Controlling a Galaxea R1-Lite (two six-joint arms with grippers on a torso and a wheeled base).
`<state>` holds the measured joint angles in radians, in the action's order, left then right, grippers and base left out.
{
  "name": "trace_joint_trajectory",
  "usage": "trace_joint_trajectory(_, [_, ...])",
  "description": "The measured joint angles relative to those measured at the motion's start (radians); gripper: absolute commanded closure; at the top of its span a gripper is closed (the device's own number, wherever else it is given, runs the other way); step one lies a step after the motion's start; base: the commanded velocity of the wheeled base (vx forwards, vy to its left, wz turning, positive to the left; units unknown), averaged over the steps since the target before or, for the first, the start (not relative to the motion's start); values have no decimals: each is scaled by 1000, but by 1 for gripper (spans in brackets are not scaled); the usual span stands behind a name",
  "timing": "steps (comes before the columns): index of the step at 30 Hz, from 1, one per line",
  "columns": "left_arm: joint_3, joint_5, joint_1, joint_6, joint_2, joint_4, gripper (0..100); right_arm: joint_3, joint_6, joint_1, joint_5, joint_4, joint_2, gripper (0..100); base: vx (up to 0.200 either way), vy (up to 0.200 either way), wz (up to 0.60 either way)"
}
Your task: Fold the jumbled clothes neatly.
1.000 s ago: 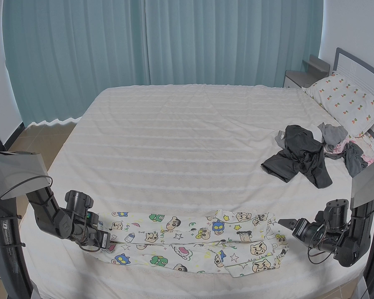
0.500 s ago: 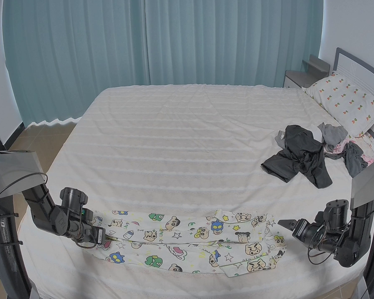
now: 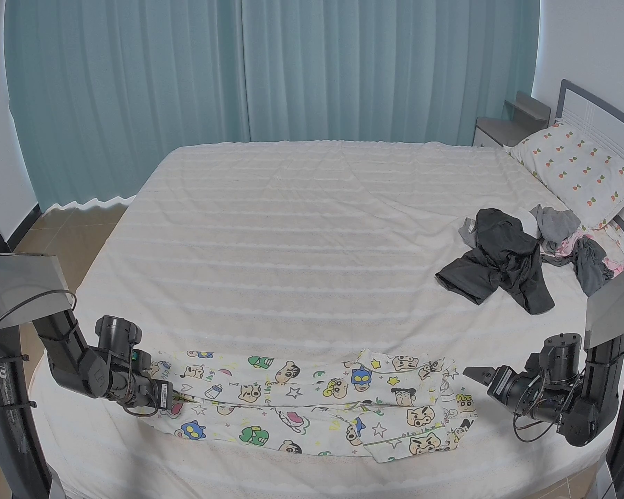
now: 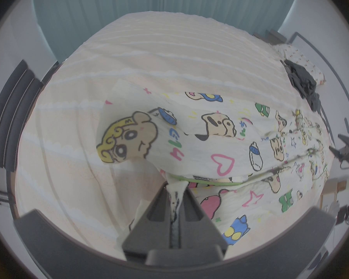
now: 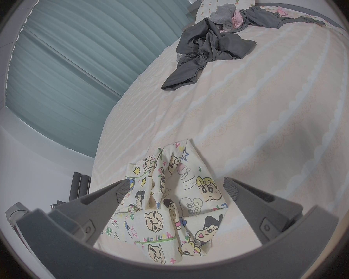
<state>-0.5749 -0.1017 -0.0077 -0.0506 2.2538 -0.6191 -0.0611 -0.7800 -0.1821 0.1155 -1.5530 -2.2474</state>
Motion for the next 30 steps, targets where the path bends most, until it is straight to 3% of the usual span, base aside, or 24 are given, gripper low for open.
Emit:
trace_joint_trajectory(18, [6,6,9,-32,18,-40,100,0,2,0,0,0,-2,0,0,0,0])
trace_joint_trajectory(30, [12,6,100,-27,5,-39,100,0,2,-1,-1,0,-2,0,0,0,0])
